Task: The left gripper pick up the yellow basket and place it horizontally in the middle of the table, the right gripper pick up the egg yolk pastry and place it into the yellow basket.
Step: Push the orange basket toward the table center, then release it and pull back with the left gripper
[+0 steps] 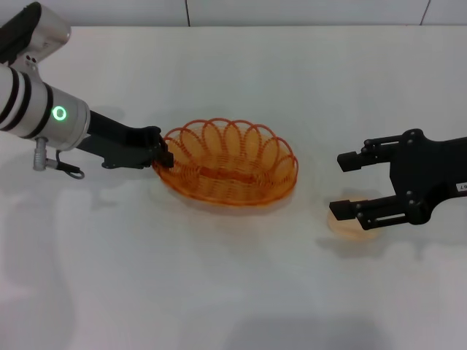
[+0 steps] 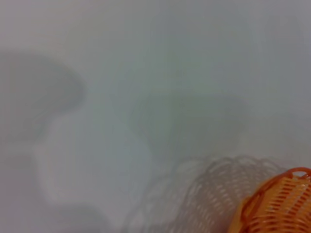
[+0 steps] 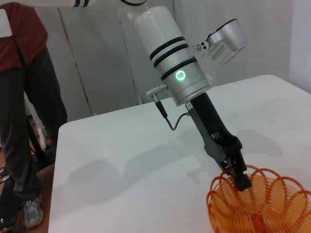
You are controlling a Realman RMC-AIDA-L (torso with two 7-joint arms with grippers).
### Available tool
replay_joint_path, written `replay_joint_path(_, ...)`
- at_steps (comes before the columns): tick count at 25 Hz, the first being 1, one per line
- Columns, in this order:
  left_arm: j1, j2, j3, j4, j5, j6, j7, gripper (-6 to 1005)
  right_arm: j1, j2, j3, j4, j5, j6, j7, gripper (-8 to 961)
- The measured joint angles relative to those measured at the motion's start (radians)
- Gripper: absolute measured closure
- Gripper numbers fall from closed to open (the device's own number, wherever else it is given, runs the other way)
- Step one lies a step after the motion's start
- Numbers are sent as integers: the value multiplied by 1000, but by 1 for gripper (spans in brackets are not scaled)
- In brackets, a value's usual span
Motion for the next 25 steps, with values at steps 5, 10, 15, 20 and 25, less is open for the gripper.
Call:
replay_joint_path(5, 1, -1, -2, 0, -5, 6, 12, 825, 0, 0, 3, 0, 0, 0, 0, 230)
replay_joint_path(10, 2, -1, -4, 0, -30, 22, 42, 821, 0, 0, 6, -2, 0, 1, 0, 231)
replay_joint_path(15, 5, 0, -7, 0, -50, 32, 66, 668, 0, 0, 7, -7, 0, 2, 2, 231)
replay_joint_path(20, 15, 5, -9, 6, -59, 48, 75, 455, 0, 0, 8, -9, 0, 6, 4, 230)
replay_joint_path(25, 27, 12, -10, 11, -79, 57, 84, 305, 0, 0, 10, -10, 0, 8, 5, 231)
